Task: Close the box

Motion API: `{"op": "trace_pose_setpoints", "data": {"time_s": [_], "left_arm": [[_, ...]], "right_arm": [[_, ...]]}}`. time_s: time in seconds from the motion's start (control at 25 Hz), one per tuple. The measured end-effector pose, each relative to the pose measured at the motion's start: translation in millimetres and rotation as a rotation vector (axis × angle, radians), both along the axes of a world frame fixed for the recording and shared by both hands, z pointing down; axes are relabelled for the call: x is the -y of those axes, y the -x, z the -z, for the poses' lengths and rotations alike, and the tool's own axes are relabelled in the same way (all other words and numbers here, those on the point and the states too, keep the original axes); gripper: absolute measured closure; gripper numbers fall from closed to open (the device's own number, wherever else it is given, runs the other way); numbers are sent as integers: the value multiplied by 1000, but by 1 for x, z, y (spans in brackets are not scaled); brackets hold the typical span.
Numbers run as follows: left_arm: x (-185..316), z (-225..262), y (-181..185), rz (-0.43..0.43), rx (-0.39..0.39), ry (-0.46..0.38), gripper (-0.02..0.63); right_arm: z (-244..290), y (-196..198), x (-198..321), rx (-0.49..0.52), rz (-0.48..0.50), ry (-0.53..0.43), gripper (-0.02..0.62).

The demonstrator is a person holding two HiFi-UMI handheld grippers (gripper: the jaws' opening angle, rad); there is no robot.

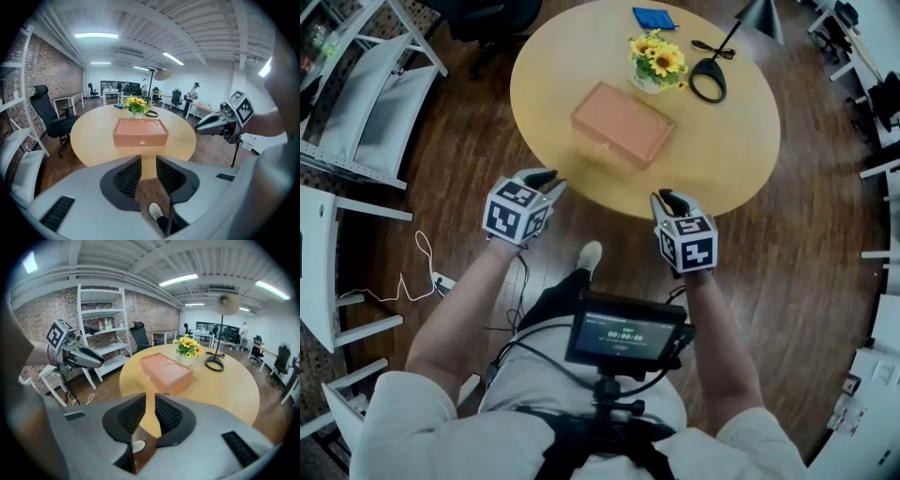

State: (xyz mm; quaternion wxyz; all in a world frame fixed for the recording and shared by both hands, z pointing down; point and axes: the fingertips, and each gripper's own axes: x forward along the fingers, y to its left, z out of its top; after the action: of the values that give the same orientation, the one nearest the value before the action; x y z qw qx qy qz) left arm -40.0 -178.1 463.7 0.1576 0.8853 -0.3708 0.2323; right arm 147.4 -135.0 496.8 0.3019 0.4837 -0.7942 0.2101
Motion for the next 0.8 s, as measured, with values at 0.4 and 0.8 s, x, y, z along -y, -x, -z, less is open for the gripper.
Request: {"op": "trace_pose_setpoints", "data": {"time_s": [0.4, 0.8], "left_arm": [[-80, 27, 55, -20, 65, 3, 508], [-105, 37, 97, -147, 21, -19, 508]], "right_arm": [[5, 2, -116, 94, -96, -7, 528], [32, 9, -183, 88, -360, -68, 528]]}}
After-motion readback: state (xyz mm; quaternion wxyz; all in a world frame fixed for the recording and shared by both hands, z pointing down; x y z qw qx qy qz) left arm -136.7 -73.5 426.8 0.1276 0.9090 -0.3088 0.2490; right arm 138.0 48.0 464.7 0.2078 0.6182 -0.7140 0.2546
